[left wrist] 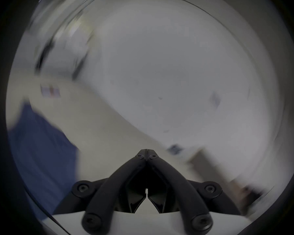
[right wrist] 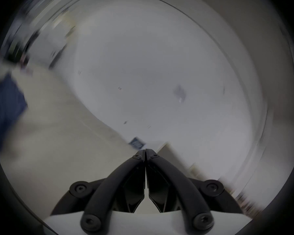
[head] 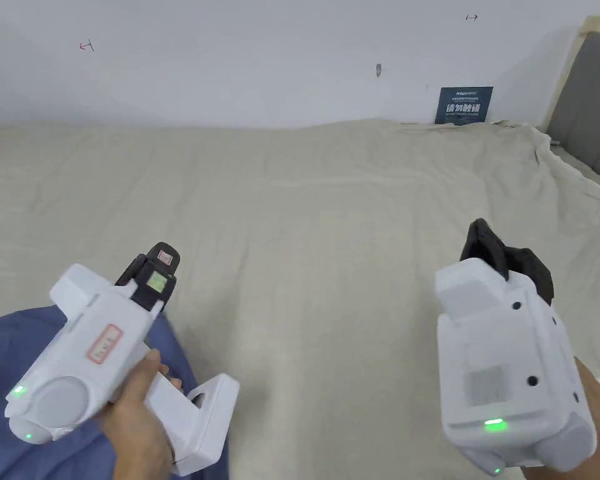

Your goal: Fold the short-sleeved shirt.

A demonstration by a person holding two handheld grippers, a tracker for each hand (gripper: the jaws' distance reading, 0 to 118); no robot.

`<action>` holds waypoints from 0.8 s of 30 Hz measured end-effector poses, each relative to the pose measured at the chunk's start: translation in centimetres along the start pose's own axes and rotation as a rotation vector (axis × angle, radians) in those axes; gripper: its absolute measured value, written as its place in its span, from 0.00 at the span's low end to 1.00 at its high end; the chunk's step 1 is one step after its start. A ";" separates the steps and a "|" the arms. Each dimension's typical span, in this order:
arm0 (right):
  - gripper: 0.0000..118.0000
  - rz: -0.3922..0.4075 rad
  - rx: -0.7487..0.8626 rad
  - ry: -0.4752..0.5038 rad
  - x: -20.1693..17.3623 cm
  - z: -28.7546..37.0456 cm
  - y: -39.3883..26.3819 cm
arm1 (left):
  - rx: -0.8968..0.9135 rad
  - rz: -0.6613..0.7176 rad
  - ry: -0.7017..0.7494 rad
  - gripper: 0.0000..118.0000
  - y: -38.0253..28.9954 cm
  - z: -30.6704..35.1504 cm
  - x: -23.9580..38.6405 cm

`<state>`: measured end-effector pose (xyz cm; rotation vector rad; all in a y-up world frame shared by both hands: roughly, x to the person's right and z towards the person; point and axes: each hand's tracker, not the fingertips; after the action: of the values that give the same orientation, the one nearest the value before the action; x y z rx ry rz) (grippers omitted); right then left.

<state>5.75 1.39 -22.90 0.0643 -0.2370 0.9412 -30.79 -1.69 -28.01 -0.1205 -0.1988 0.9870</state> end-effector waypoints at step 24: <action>0.00 -0.978 -0.216 0.292 3.7 -1.5 -3.9 | 0.097 -1.175 0.266 0.00 -6.7 -0.4 5.5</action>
<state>11.22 2.24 -23.33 -0.1490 -0.0158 -0.0566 -22.27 -0.78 -26.55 -0.0285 0.0409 -0.1941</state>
